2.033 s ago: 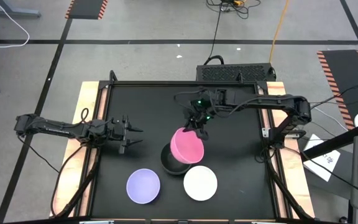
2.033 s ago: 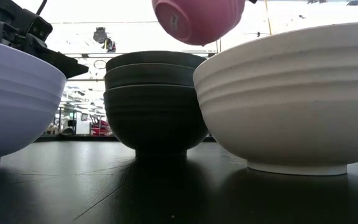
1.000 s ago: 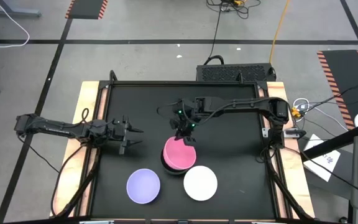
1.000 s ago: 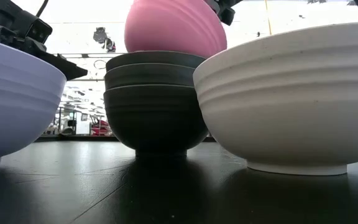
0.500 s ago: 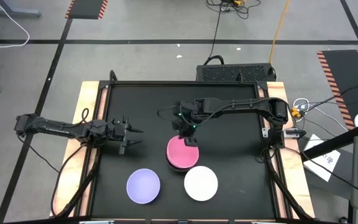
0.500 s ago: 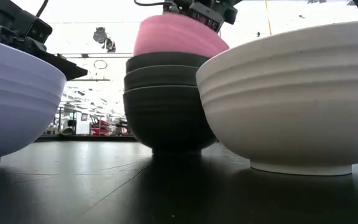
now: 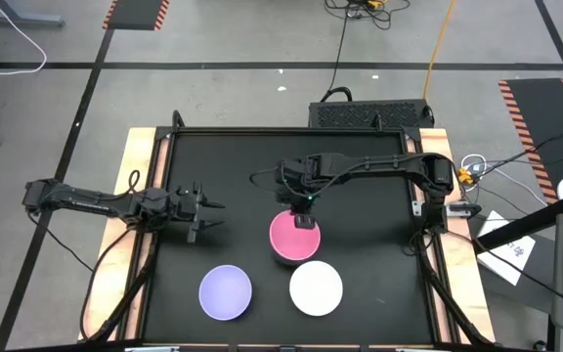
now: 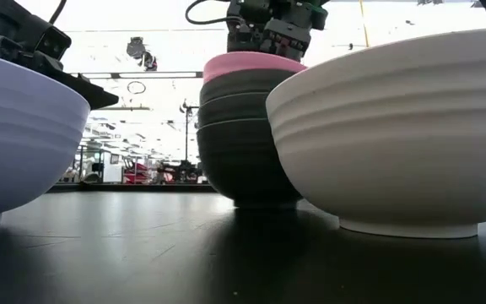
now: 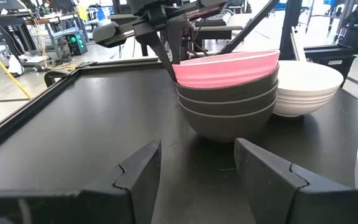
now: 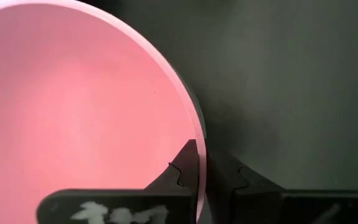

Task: Nest bowls inside each other
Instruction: Stack the pink bowl on top of the black bowl

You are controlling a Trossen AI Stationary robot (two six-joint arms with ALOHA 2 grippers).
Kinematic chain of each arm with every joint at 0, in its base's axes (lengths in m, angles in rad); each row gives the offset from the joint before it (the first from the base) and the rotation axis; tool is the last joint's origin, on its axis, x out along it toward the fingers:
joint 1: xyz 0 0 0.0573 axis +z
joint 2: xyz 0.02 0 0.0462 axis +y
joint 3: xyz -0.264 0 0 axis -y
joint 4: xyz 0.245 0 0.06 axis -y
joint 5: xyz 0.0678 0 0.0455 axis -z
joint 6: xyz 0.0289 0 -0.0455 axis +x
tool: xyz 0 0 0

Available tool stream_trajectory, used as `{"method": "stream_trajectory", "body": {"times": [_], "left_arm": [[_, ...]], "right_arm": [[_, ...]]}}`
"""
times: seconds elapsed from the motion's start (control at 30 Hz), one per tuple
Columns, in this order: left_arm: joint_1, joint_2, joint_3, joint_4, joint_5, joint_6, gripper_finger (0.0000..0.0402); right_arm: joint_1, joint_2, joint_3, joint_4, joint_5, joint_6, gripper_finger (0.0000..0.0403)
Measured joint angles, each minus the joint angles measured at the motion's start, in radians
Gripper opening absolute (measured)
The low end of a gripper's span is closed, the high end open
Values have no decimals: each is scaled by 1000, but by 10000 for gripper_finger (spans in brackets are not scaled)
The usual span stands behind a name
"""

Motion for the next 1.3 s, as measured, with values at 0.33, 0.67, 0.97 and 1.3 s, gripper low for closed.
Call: {"method": "stream_trajectory", "body": {"times": [0.33,0.67,0.97,1.3], "left_arm": [[0,0,0,-16,0,-1,207],[0,0,0,-19,0,-16,207],[0,0,0,-22,0,-20,207],[0,0,0,-22,19,-20,207]], "right_arm": [[1,-7,0,-71,100,32,2],[11,-4,59,-157,113,32,2],[27,-4,151,-257,57,64,2],[38,-4,151,-296,52,130,2]]}}
